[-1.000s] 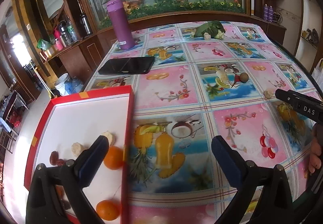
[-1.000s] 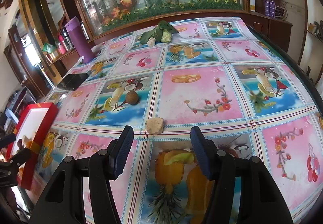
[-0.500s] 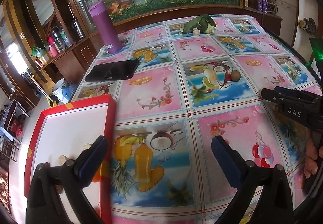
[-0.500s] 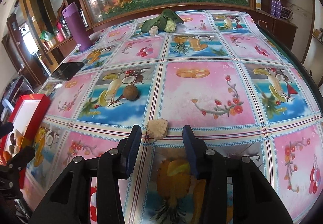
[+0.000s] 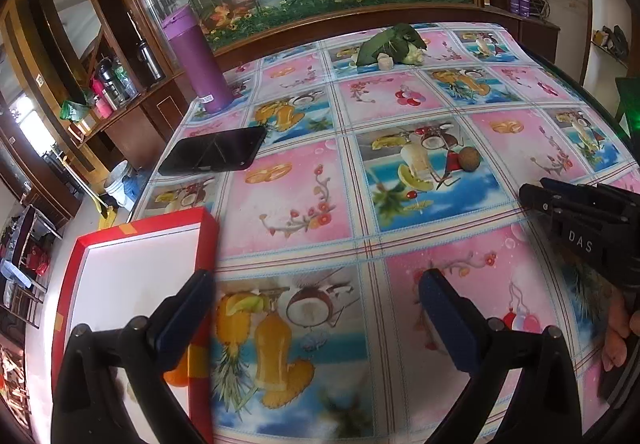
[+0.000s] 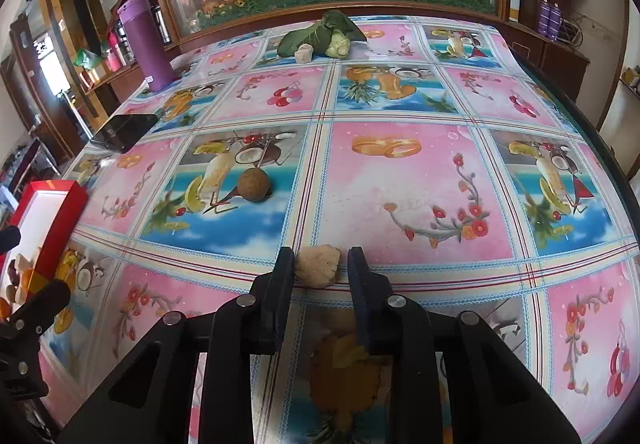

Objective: Organize fruits
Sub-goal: 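Grasp a brown kiwi with the left tool while the right tool grasps a beige piece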

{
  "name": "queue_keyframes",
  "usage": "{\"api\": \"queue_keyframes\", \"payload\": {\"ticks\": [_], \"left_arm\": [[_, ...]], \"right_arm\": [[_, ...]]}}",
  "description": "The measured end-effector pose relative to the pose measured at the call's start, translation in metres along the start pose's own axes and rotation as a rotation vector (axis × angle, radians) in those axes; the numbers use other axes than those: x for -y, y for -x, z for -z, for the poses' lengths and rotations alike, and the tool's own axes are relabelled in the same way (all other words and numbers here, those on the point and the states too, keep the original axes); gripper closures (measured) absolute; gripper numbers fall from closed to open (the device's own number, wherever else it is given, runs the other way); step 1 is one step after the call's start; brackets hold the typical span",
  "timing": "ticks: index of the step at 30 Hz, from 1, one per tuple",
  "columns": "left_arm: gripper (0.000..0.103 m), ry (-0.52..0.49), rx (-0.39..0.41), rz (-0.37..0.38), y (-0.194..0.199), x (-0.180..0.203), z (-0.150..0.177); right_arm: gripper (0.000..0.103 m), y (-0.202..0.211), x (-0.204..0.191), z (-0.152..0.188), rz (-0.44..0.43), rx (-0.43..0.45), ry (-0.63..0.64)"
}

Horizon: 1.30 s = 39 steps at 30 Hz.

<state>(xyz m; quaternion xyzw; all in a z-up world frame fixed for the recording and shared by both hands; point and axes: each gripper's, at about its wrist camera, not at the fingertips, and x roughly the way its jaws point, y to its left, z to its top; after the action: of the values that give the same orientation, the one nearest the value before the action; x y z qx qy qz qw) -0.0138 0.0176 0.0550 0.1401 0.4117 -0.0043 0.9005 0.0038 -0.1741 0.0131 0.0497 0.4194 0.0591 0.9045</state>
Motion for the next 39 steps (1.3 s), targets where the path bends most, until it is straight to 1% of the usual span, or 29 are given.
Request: {"api": "queue_keyframes", "payload": {"ticks": [4,8,11,14,17,20,21,23,26,33,35,36,39], "left_arm": [[0.000,-0.030,0.015,0.016,-0.012,0.015,-0.017],[0.000,-0.038,0.053,0.083,-0.026,0.028,-0.036],[0.000,-0.062,0.073,0.110,-0.036,0.040,-0.048],[0.000,-0.096,0.093,0.153,-0.040,0.052,-0.058],[0.000,-0.142,0.086,0.153,-0.045,0.069,-0.065],[0.001,-0.152,0.062,0.166,-0.054,0.078,-0.068],[0.003,-0.148,0.053,0.167,-0.057,0.080,-0.069],[0.012,-0.142,0.039,0.172,-0.063,0.082,-0.070],[0.019,-0.131,0.017,0.189,-0.070,0.084,-0.072],[0.026,-0.109,-0.008,0.240,-0.079,0.092,-0.078],[0.037,-0.100,-0.026,0.250,-0.083,0.094,-0.078],[0.039,-0.096,-0.035,0.259,-0.086,0.095,-0.078],[0.048,-0.073,-0.027,0.285,-0.086,0.094,-0.078]], "right_arm": [[0.080,0.000,0.001,0.000,-0.007,0.000,-0.004],[0.080,0.001,0.005,-0.001,-0.010,0.001,-0.018],[0.080,0.002,0.018,-0.004,-0.004,0.010,-0.076],[0.080,0.003,0.031,-0.006,0.002,0.016,-0.140],[0.080,0.003,0.038,-0.007,0.010,0.018,-0.180],[0.080,0.004,0.042,-0.008,0.016,0.026,-0.197],[0.080,0.004,0.043,-0.008,0.020,0.029,-0.200],[0.080,0.004,0.045,-0.007,0.023,0.027,-0.209],[0.080,0.003,0.046,-0.008,0.023,0.023,-0.214],[0.080,0.003,0.046,-0.007,0.019,0.022,-0.216],[0.080,0.003,0.045,-0.007,0.019,0.022,-0.216],[0.080,0.003,0.045,-0.007,0.019,0.022,-0.216],[0.080,0.003,0.045,-0.007,0.019,0.022,-0.217]]}}
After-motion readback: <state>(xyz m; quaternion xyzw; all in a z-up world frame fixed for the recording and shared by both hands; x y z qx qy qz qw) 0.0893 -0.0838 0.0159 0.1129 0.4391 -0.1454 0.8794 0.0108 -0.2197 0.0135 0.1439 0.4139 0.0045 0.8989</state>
